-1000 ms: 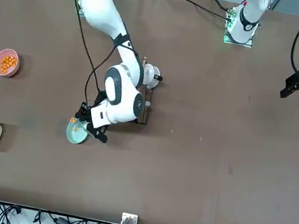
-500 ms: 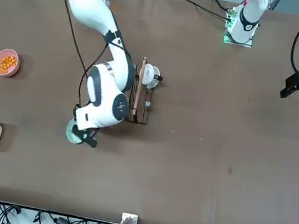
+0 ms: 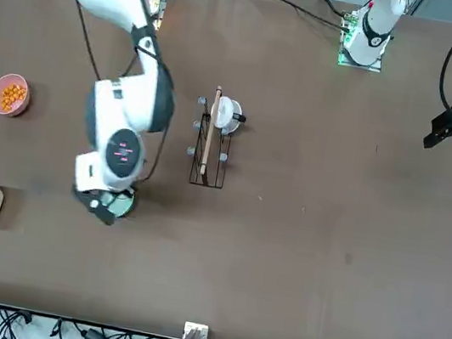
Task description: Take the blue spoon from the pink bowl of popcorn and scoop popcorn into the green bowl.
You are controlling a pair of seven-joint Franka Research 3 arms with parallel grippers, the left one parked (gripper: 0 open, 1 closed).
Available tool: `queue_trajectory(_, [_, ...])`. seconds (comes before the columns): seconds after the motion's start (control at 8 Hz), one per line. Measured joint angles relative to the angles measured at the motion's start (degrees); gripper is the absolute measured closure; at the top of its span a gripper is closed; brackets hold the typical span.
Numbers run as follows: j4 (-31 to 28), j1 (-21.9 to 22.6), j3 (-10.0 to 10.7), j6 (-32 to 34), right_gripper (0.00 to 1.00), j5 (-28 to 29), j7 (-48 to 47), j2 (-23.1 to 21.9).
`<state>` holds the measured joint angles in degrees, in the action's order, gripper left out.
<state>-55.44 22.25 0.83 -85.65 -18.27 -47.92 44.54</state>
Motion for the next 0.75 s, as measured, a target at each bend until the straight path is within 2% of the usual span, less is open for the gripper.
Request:
queue_trajectory(0.25, [-3.5, -4.7, 0.3, 4.1, 0.88, -0.5, 6.8, -2.8])
queue_trajectory(0.38, [-6.7, -7.3, 0.6, 4.8, 0.88, -2.7, 9.7, -4.1])
queue_trajectory(0.62, [-14.3, -12.2, 1.1, 6.0, 0.88, -11.3, 15.0, -5.7])
queue_trajectory(0.75, [-19.1, -14.3, 1.3, 6.0, 0.88, -17.9, 16.3, -6.6])
